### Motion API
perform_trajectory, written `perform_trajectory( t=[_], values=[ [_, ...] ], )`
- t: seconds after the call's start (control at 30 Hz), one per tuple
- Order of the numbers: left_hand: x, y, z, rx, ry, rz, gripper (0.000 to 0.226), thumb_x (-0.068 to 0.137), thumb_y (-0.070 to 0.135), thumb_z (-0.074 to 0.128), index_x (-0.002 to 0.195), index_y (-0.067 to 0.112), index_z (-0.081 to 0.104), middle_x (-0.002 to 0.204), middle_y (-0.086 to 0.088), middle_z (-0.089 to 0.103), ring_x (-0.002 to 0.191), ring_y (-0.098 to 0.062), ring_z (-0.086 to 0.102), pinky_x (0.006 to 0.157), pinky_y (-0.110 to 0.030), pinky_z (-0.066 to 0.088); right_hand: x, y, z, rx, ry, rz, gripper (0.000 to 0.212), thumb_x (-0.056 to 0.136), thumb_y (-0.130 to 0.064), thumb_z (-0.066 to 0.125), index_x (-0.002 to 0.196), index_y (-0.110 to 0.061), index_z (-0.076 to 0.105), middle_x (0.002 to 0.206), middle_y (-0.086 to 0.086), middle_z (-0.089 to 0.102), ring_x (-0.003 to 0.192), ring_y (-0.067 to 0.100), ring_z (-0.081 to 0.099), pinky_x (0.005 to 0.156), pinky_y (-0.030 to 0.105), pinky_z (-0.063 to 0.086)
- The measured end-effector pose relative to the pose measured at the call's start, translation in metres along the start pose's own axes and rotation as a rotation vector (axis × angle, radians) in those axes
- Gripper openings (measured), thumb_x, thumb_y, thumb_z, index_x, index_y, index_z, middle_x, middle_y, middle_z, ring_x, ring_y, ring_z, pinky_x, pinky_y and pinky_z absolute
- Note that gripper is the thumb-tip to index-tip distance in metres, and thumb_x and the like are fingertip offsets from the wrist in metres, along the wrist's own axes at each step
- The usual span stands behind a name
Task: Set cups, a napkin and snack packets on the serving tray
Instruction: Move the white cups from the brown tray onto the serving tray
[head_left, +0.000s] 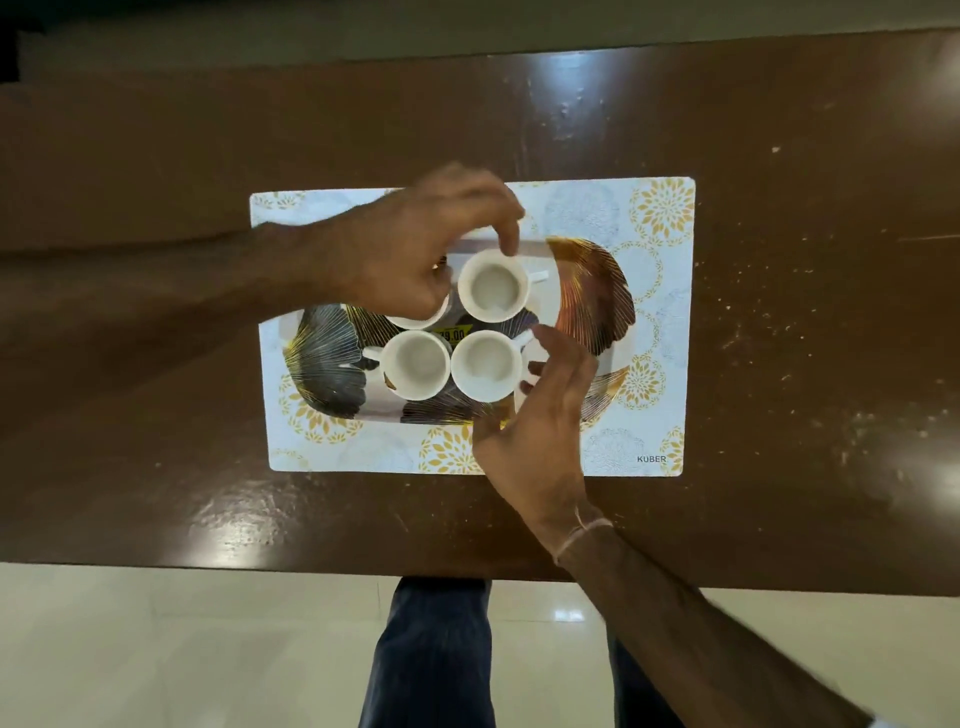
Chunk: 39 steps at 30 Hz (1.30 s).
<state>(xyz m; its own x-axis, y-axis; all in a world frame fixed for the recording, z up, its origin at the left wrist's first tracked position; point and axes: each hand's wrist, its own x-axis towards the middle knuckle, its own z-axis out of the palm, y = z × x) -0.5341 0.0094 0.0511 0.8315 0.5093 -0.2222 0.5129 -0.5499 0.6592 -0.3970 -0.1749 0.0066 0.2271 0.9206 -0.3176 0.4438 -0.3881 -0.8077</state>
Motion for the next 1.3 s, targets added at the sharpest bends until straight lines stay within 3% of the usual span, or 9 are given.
perform_trajectory(
  t=[0.07,0.13,0.27,0.37,0.63,0.83,1.07,1.2,1.3],
  values=[
    [-0.020,-0.004,0.004,0.021,0.191,-0.163,0.042,0.067,0.007,0.060,0.108,0.015,0.061,0.111,-0.004,0.058,0.101,-0.022,0.049,0.089,-0.043,0.042,0.011,-0.005,-0.013,-0.133,0.049,-0.095,0.073,0.062,-0.006,0.067,0.133,-0.008,0.050,0.135,0.014,0.040,0.121,0.031,0.045,0.097,0.044,0.048],
    [-0.046,-0.001,0.018,0.071,0.295,-0.293,0.035,0.070,0.017,0.068,0.104,0.017,0.061,0.103,0.002,0.060,0.093,-0.017,0.047,0.085,-0.044,0.041,0.029,-0.009,-0.026,-0.273,-0.003,-0.228,0.062,0.063,-0.012,0.067,0.125,-0.010,0.060,0.131,0.014,0.050,0.114,0.033,0.051,0.091,0.043,0.048],
    [-0.079,0.009,0.059,0.221,0.225,-0.424,0.050,0.071,0.035,0.076,0.116,0.017,0.062,0.114,-0.001,0.064,0.106,-0.029,0.053,0.089,-0.046,0.036,0.067,-0.016,-0.033,-0.519,-0.330,-0.375,0.055,0.077,-0.017,0.072,0.130,-0.013,0.057,0.132,0.006,0.058,0.101,0.035,0.067,0.073,0.041,0.058],
    [-0.084,0.011,0.080,0.310,0.172,-0.472,0.054,0.075,0.036,0.078,0.123,0.017,0.062,0.120,-0.002,0.066,0.108,-0.032,0.054,0.089,-0.051,0.038,0.078,-0.016,-0.028,-0.659,-0.410,-0.428,0.047,0.084,-0.023,0.070,0.130,-0.017,0.058,0.130,0.004,0.062,0.103,0.037,0.066,0.074,0.043,0.057],
    [-0.081,0.010,0.094,0.284,0.371,-0.518,0.027,0.086,0.025,0.071,0.112,0.020,0.073,0.108,0.001,0.075,0.094,-0.033,0.056,0.084,-0.050,0.036,0.075,-0.018,-0.015,-0.625,-0.393,-0.447,0.037,0.084,-0.015,0.069,0.121,-0.017,0.068,0.116,0.009,0.072,0.100,0.040,0.066,0.076,0.046,0.059],
    [-0.081,0.014,0.091,0.266,0.364,-0.541,0.030,0.085,0.027,0.072,0.114,0.020,0.073,0.112,0.003,0.074,0.096,-0.031,0.055,0.087,-0.051,0.037,0.074,-0.018,-0.019,-0.625,-0.403,-0.475,0.037,0.086,-0.017,0.068,0.123,-0.014,0.066,0.123,0.008,0.068,0.104,0.038,0.065,0.082,0.048,0.057],
    [-0.073,0.035,0.080,0.126,0.514,-0.578,0.042,0.075,0.029,0.064,0.114,0.014,0.064,0.115,-0.004,0.064,0.105,-0.029,0.056,0.088,-0.049,0.039,0.068,-0.014,-0.047,-0.436,-0.335,-0.501,0.044,0.089,-0.032,0.067,0.128,-0.014,0.058,0.133,0.007,0.053,0.109,0.027,0.061,0.072,0.036,0.058],
    [-0.038,0.043,0.072,0.110,0.531,-0.567,0.039,0.081,0.029,0.068,0.117,0.014,0.066,0.117,-0.005,0.064,0.110,-0.030,0.055,0.089,-0.049,0.042,0.076,-0.002,-0.075,-0.371,-0.259,-0.441,0.044,0.094,-0.038,0.063,0.131,-0.014,0.056,0.137,0.007,0.050,0.119,0.023,0.055,0.089,0.037,0.057],
    [0.000,0.050,0.070,0.087,0.523,-0.547,0.038,0.083,0.028,0.065,0.119,0.015,0.066,0.118,-0.006,0.064,0.112,-0.030,0.055,0.094,-0.047,0.040,0.090,0.012,-0.105,-0.350,-0.233,-0.370,0.047,0.095,-0.038,0.061,0.134,-0.014,0.052,0.143,0.007,0.045,0.114,0.025,0.060,0.087,0.037,0.059]
  ],
)
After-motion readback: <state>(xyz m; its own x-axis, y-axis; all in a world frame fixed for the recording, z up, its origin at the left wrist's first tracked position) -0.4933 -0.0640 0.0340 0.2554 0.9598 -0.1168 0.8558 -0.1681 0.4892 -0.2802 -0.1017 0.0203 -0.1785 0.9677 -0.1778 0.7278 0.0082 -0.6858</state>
